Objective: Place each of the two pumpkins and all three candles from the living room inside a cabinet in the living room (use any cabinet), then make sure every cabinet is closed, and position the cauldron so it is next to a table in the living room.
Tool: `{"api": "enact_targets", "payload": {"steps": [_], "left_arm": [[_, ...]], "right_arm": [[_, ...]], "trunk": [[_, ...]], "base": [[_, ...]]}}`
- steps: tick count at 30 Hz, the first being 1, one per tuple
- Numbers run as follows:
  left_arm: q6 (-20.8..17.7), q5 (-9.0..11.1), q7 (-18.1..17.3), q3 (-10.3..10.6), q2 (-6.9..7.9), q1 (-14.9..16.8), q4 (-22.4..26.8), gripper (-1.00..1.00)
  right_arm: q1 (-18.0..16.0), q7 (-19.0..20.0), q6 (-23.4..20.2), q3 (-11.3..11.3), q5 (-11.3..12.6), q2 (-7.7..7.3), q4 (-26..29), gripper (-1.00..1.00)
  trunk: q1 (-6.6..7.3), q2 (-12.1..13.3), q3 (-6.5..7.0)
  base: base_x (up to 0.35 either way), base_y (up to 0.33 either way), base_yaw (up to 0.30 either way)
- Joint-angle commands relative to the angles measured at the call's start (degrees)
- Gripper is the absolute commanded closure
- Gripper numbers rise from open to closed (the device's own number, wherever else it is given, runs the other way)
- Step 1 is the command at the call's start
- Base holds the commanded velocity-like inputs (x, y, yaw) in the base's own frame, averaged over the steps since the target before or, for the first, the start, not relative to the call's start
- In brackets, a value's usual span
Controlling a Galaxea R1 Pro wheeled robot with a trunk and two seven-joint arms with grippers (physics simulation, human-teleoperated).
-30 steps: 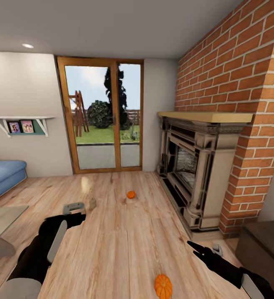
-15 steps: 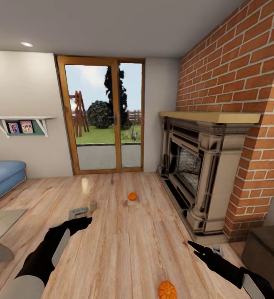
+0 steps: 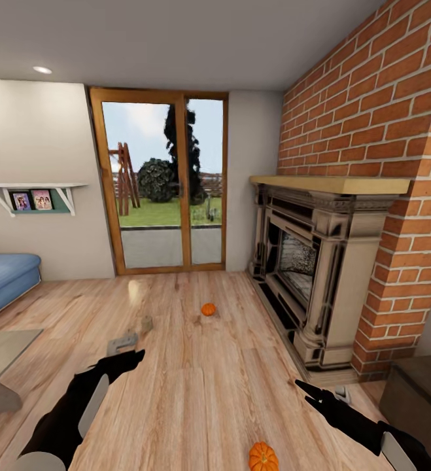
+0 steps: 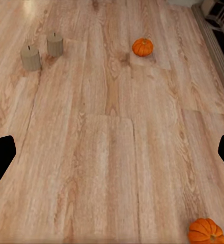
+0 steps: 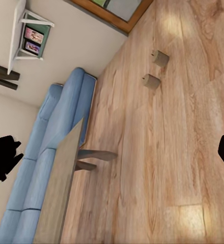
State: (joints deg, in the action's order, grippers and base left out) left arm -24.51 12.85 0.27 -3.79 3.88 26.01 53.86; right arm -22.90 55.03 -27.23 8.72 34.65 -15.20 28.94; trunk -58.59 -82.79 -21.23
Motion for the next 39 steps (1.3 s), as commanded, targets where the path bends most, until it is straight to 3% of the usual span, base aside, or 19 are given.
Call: {"api": "enact_targets", "payload": {"steps": [1, 13, 18, 25, 29, 39], "left_arm": [[-0.32, 0.47, 0.02, -0.06, -0.01, -0.13, 0.18, -1.0], [1.89, 0.51, -0.4, 0.05, -0.05, -1.42, 0.37, -1.0], [2.71, 0.48, -3.07, -0.03, -0.02, -1.59, 0.48, -1.0], [2.87, 0.5, -4.13, -0.02, -0.01, -1.65, 0.33, -1.0], [2.9, 0.51, -4.2, 0.0, -0.01, -1.66, 0.23, -1.0], [2.97, 0.51, -4.28, 0.01, -0.01, -2.22, 0.32, -1.0]], "right_arm": [[-0.04, 0.05, -0.46, 0.04, 0.34, 0.0, -0.02, -1.0], [-0.04, 0.08, -0.38, -0.07, 0.38, 0.08, -0.01, -1.0], [-0.04, 0.08, -0.37, -0.1, 0.34, 0.16, -0.14, -1.0], [-0.04, -0.03, -0.3, -0.11, 0.33, 0.17, -0.26, -1.0], [-0.04, -2.86, -0.29, -0.16, 0.36, 0.33, -0.26, -1.0], [-0.18, -15.25, -0.37, -0.13, 0.53, 2.95, -0.18, -1.0]], "trunk": [[0.0, -0.04, -0.07], [-2.63, -4.85, -2.22], [-3.73, -6.86, -3.12], [-5.27, -9.67, -4.38], [-6.15, -11.27, -5.1], [-8.35, -15.28, -6.89]], "base": [[0.0, 0.0, 0.0], [0.0, 0.0, 0.0], [0.0, 0.0, 0.0], [0.0, 0.0, 0.0], [0.0, 0.0, 0.0], [0.0, 0.0, 0.0]]}}
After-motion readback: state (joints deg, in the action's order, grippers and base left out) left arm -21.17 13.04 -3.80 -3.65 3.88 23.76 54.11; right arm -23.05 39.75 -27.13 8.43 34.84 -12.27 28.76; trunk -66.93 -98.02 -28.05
